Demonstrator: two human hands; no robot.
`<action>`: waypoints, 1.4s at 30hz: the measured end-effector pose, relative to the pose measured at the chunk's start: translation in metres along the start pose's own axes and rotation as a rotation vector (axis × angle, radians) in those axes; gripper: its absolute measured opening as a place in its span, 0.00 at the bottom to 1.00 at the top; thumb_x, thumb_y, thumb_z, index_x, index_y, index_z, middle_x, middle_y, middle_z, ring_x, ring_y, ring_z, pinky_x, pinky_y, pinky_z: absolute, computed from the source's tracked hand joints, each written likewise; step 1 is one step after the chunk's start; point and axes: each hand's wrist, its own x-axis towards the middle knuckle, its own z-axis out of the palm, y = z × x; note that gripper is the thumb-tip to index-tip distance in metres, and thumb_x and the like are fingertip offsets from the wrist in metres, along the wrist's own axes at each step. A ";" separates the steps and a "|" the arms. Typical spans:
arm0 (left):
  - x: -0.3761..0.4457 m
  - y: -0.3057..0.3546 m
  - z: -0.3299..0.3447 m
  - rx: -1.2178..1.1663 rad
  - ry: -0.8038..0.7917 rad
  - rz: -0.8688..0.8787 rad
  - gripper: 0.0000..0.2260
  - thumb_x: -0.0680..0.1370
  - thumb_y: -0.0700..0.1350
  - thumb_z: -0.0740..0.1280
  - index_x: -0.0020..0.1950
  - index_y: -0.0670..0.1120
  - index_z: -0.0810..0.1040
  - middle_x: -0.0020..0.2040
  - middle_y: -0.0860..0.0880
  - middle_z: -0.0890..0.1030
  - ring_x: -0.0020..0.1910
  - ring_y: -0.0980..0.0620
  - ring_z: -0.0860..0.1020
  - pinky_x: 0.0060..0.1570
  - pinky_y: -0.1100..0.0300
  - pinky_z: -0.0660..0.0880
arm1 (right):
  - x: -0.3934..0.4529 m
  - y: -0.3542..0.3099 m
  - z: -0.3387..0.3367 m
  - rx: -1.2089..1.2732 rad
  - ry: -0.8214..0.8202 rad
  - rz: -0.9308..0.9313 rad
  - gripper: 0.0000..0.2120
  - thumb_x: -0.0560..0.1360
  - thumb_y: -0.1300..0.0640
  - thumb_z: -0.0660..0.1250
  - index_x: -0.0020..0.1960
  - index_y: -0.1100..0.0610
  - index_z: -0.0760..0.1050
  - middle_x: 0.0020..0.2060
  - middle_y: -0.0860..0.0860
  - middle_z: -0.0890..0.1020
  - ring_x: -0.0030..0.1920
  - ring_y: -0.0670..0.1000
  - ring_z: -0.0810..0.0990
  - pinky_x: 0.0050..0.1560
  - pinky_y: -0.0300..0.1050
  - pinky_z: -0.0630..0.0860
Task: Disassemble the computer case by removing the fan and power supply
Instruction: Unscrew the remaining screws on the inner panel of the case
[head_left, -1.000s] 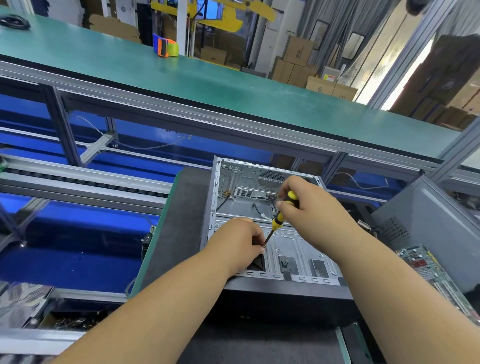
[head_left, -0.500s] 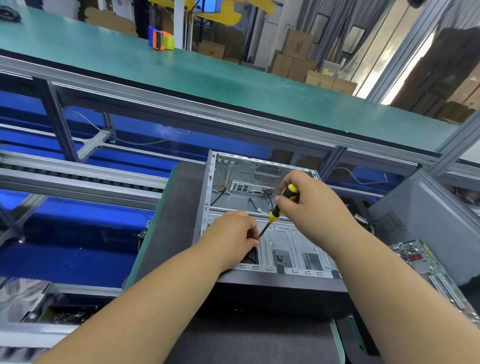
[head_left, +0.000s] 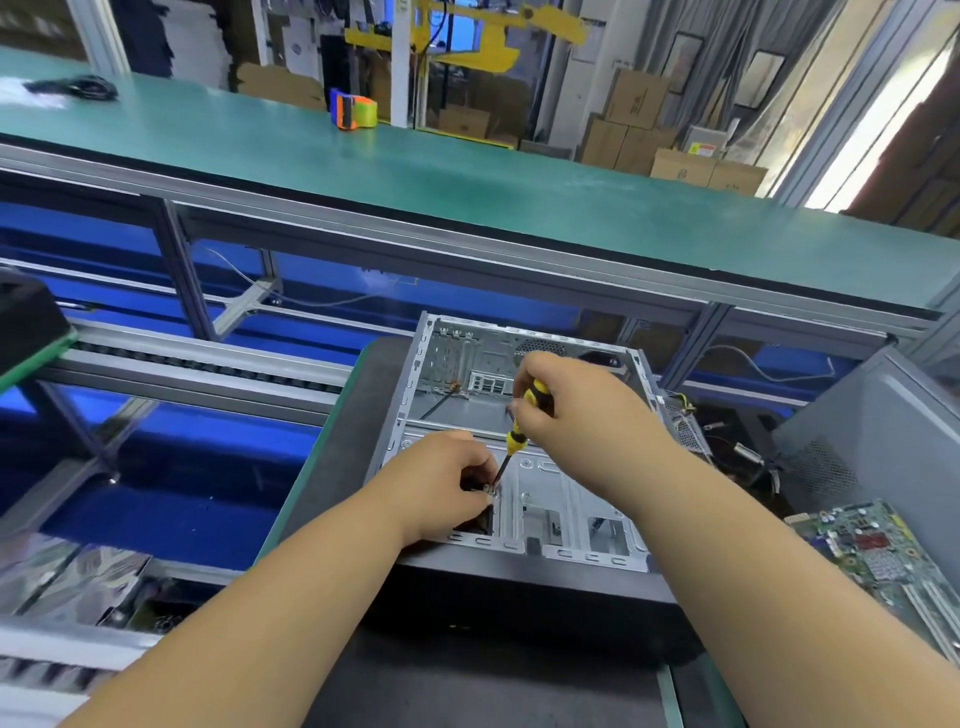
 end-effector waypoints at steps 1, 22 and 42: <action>0.000 0.001 0.000 0.000 0.005 -0.006 0.06 0.72 0.46 0.70 0.47 0.54 0.81 0.48 0.56 0.77 0.49 0.57 0.76 0.54 0.57 0.75 | 0.001 0.001 -0.001 0.013 -0.006 -0.005 0.03 0.77 0.53 0.63 0.50 0.50 0.72 0.42 0.46 0.77 0.41 0.50 0.74 0.38 0.46 0.70; 0.001 0.007 0.001 -0.110 0.087 -0.046 0.07 0.71 0.44 0.76 0.38 0.56 0.83 0.43 0.57 0.81 0.45 0.61 0.78 0.52 0.61 0.75 | 0.005 0.009 0.003 0.065 -0.041 -0.145 0.12 0.79 0.48 0.64 0.59 0.52 0.71 0.52 0.49 0.74 0.48 0.52 0.75 0.42 0.45 0.67; -0.002 0.004 0.000 -0.141 0.227 -0.088 0.05 0.78 0.46 0.69 0.46 0.56 0.77 0.43 0.59 0.80 0.44 0.59 0.76 0.43 0.67 0.71 | 0.010 0.031 0.007 0.363 0.182 0.111 0.05 0.79 0.58 0.65 0.51 0.48 0.73 0.40 0.45 0.78 0.37 0.44 0.76 0.37 0.44 0.72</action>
